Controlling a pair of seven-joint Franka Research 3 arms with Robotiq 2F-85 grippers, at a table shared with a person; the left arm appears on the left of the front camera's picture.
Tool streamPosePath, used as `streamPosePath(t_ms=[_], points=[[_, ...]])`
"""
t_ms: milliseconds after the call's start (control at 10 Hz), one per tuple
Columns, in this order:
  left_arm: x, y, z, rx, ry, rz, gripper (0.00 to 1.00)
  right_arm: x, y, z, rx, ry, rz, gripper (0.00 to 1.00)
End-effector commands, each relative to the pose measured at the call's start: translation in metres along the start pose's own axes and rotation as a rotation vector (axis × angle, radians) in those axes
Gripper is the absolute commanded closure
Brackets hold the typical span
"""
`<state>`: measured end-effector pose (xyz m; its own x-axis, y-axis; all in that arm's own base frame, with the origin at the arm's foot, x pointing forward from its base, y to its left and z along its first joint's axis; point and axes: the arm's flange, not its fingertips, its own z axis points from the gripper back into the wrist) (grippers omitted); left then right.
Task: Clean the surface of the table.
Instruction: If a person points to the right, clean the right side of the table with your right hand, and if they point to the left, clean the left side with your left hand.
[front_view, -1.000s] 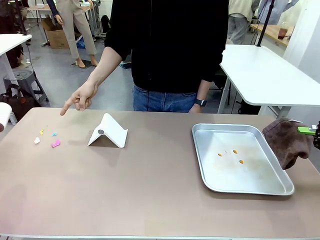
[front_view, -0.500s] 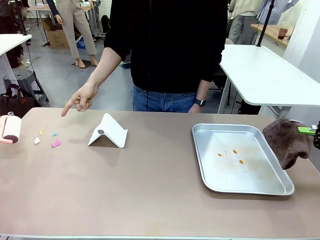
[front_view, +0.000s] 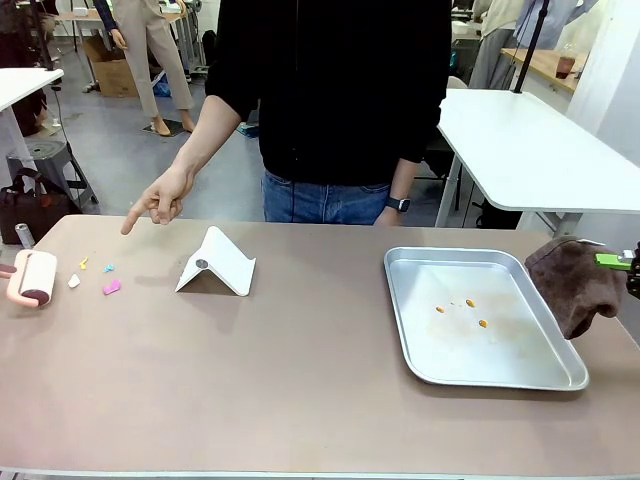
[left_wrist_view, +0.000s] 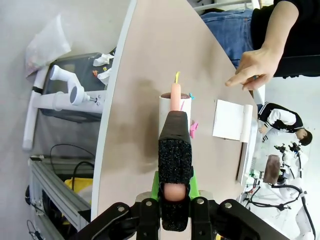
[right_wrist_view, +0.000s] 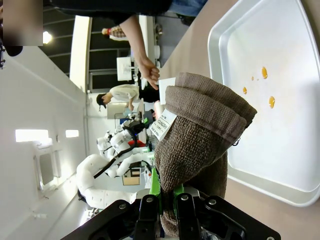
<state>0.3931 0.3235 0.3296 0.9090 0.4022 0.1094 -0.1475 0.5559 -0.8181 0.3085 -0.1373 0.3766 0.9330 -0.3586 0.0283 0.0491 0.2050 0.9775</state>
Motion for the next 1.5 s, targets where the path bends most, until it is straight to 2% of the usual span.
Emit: streamPosePath(t_ms=[0, 500, 900, 1400], points=[[0.0, 0.0, -0.008, 0.02, -0.002, 0.015, 0.78, -0.001, 0.002, 0.002, 0.005, -0.004, 0.004, 1.0], [0.017, 0.005, -0.023, -0.006, -0.021, 0.099, 0.78, -0.001, 0.002, 0.002, 0.005, -0.004, 0.004, 1.0], [0.026, 0.009, -0.041, 0.035, -0.076, 0.189, 0.78, -0.001, 0.002, 0.002, 0.005, -0.004, 0.004, 1.0], [0.005, -0.008, -0.063, 0.051, -0.064, 0.087, 0.78, -0.001, 0.002, 0.002, 0.005, -0.004, 0.004, 1.0]])
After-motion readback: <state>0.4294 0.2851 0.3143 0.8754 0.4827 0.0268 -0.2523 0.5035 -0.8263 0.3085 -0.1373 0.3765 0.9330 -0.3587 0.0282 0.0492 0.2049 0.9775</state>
